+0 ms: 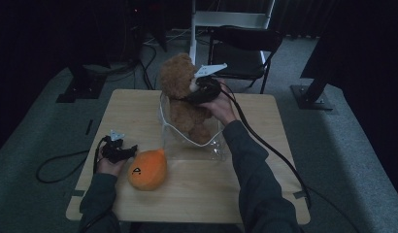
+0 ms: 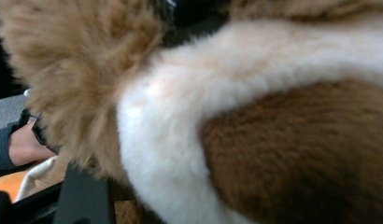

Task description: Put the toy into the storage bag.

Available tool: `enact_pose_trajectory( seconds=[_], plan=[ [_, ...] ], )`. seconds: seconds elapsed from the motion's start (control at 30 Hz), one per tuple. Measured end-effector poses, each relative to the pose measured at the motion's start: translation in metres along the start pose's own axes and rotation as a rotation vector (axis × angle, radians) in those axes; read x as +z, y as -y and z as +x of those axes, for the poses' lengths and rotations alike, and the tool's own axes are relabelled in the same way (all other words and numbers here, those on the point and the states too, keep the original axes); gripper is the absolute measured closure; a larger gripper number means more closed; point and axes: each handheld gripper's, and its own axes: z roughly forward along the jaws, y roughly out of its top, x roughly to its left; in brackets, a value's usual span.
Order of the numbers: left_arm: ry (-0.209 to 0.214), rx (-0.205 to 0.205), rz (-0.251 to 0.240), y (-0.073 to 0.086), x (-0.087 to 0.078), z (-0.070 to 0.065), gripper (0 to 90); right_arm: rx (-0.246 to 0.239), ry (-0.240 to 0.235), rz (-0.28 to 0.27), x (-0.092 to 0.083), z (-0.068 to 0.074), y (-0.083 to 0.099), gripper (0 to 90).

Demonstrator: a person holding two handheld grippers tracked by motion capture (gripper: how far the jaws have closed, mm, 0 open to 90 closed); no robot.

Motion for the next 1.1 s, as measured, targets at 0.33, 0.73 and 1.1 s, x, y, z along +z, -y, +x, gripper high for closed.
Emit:
enact_pose_trajectory(
  seconds=[0.33,0.73,1.1],
  plan=[
    [0.000,0.000,0.000,0.000,0.000,0.000,30.6,-0.033,-0.014,0.019,0.011,0.011,-0.006,33.0],
    [0.001,0.001,0.000,0.000,0.000,0.000,30.6,-0.053,-0.022,0.066,0.023,0.014,-0.001,32.2],
    [-0.001,0.001,0.000,0.000,0.000,0.000,30.6,-0.058,-0.033,0.111,0.029,0.015,0.000,30.7]
  ],
)
